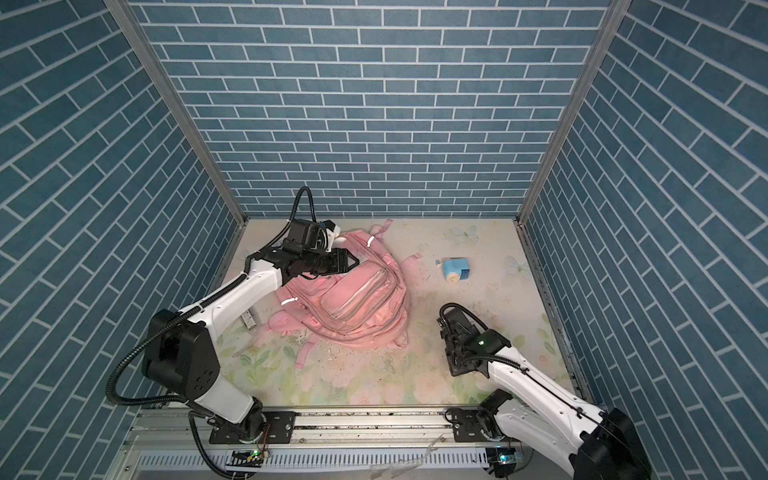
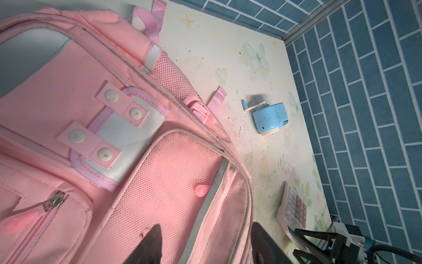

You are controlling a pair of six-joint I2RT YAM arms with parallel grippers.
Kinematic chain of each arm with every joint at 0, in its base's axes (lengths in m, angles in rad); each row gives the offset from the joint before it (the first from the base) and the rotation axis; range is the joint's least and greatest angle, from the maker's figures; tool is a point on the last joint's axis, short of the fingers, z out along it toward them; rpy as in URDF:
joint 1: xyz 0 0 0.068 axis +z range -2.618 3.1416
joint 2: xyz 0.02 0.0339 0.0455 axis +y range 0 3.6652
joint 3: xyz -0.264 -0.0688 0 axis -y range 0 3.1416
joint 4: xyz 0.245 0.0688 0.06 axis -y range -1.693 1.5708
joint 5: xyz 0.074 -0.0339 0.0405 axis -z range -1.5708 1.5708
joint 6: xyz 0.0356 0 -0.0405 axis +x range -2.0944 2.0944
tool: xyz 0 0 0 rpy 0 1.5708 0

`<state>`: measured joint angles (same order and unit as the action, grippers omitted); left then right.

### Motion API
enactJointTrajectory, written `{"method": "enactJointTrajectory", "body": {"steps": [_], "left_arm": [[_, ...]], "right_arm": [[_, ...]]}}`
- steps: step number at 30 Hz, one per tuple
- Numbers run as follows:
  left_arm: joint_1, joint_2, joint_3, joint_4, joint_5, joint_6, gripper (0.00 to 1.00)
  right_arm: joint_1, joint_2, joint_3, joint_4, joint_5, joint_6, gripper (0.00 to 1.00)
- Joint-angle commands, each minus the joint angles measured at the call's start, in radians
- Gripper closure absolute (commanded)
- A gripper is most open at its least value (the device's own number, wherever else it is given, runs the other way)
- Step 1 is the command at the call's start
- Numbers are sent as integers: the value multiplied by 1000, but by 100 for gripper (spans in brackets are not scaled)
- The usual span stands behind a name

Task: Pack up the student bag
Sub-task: 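Lower the right gripper onto the pink calculator and grasp its edge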

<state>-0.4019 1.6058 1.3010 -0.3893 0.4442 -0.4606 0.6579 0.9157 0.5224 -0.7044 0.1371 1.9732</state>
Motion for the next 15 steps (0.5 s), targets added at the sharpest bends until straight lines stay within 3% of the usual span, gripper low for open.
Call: {"method": "enactJointTrajectory", "body": {"steps": [1, 5, 15], "left_arm": [[-5, 13, 35, -14, 10, 0, 37], [-6, 20, 38, -18, 11, 3, 37], [-5, 30, 46, -25, 32, 5, 37]], "right_arm": [[-8, -7, -23, -43, 33, 236, 25], [-10, 12, -36, -33, 44, 245, 26], [-24, 65, -23, -60, 100, 172, 44]]}}
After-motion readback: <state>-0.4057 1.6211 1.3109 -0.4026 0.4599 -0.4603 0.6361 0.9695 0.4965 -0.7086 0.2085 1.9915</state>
